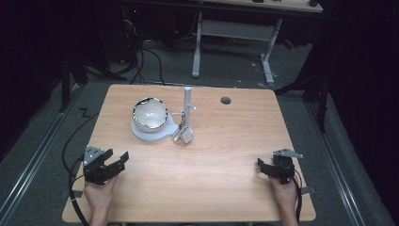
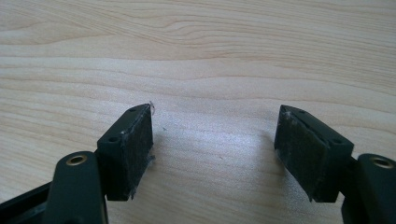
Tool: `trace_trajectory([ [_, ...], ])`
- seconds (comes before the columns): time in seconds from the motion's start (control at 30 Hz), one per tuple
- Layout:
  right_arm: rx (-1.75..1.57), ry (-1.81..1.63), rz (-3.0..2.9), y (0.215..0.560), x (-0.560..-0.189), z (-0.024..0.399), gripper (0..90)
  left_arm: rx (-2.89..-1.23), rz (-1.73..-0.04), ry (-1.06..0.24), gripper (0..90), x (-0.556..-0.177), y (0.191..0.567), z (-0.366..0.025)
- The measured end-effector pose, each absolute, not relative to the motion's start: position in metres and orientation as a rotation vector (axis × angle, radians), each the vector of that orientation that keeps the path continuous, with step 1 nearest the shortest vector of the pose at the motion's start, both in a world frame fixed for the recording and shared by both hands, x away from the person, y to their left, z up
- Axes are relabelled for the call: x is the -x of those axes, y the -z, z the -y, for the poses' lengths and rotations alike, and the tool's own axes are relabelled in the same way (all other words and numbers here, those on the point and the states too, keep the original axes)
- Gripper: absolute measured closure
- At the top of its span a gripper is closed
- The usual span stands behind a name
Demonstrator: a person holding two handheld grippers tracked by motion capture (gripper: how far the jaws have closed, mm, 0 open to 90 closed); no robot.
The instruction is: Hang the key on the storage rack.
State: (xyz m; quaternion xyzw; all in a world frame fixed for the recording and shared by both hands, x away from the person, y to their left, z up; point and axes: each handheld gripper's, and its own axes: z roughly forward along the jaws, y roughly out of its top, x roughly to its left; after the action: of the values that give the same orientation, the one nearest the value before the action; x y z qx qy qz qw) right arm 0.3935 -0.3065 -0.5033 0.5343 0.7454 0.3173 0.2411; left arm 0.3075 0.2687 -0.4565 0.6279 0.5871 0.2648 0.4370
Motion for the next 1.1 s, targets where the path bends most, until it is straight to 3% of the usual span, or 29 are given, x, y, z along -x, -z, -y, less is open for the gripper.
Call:
trace_trajectory([
  [1.1,-1.462,-0.868,-2.039,0.503,-0.393,0.307,28.3,-1.628,-1.551,-0.616,34.0,-0.33,0.494,-0.259],
])
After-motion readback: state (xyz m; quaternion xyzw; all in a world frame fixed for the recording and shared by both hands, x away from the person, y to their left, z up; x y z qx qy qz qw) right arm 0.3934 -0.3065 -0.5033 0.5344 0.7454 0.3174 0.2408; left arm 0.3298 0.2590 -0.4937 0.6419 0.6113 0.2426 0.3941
